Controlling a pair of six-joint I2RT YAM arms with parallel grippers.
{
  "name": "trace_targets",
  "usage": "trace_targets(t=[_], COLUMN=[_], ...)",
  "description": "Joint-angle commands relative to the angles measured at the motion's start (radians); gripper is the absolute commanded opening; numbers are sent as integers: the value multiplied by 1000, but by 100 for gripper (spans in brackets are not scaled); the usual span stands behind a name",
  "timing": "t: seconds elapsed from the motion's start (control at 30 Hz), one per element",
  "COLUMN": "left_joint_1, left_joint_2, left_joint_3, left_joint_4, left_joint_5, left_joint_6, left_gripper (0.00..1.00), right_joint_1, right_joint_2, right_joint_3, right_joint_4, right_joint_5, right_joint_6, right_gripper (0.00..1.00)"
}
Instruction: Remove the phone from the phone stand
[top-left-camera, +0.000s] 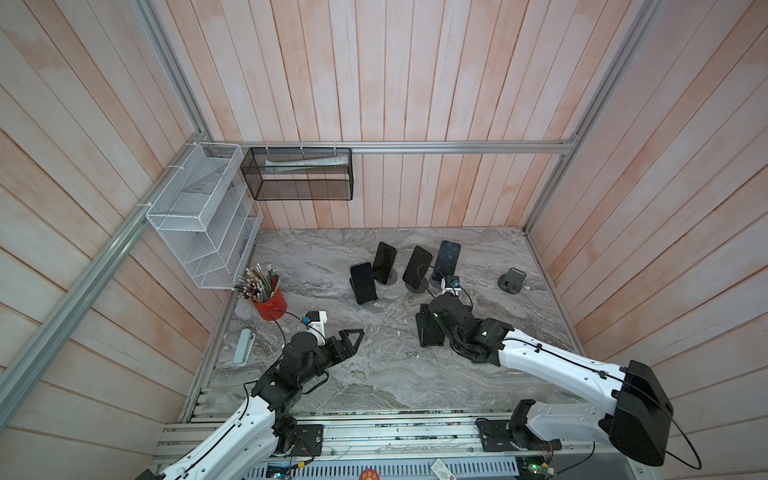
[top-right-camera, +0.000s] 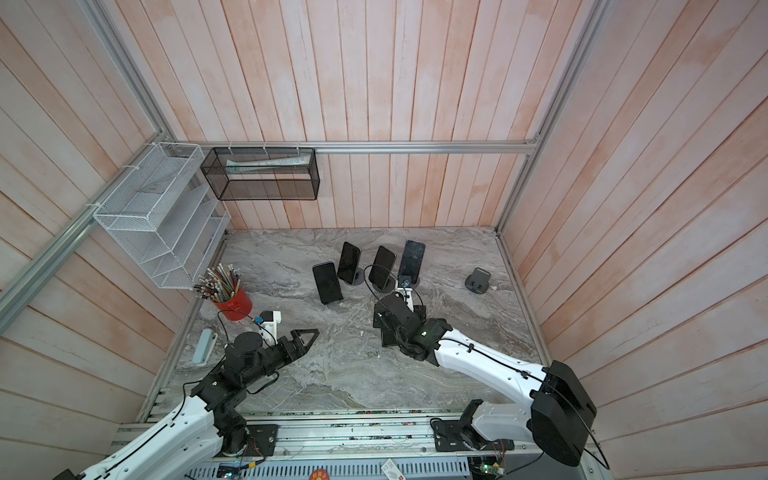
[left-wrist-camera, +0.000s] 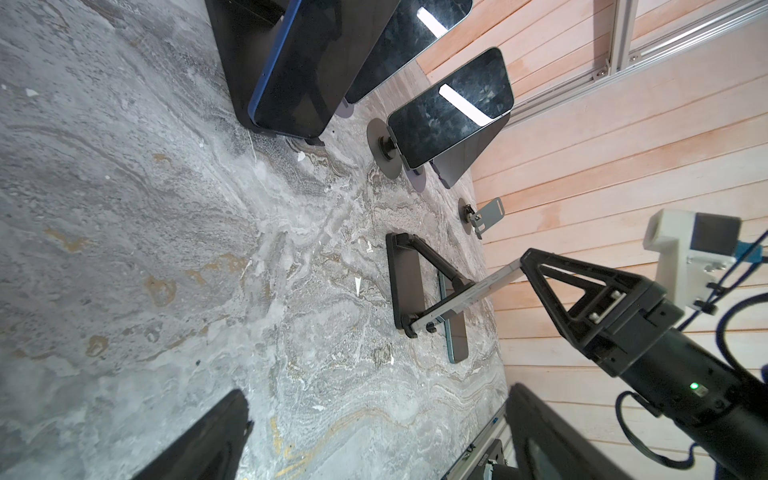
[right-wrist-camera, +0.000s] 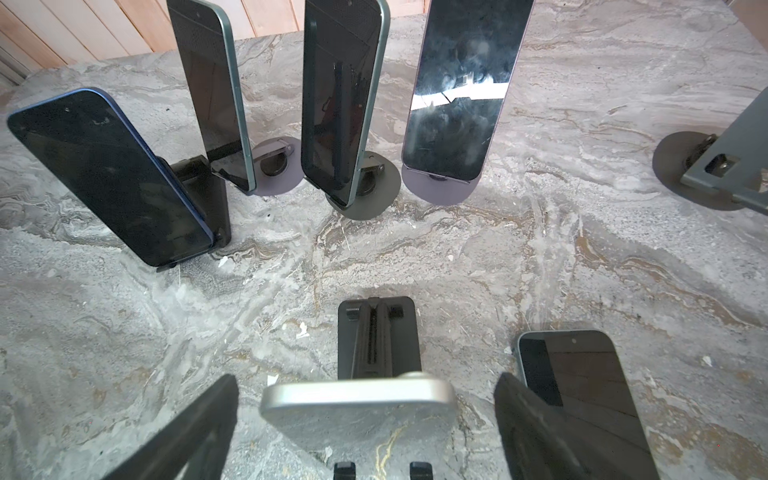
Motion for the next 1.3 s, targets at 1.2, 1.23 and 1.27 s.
trace_targets(t=[1.2, 1.23, 1.27], left_joint_1=[-2, -3, -3], left_joint_2=[-43, -45, -45], left_joint_3=[-12, -10, -10], left_joint_4=[-58, -57, -56], left_joint_5=[-77, -77, -78], left_joint_6=[10, 11, 12], left_gripper=[98, 98, 98], right_joint_1=[-2, -2, -1], right_joint_2=[56, 55, 53], right_joint_3=[-64, -62, -60], right_joint_4=[120, 120, 119], right_joint_5=[57, 56, 52], right_joint_6=[-70, -72, -75], right_gripper=[74, 74, 73])
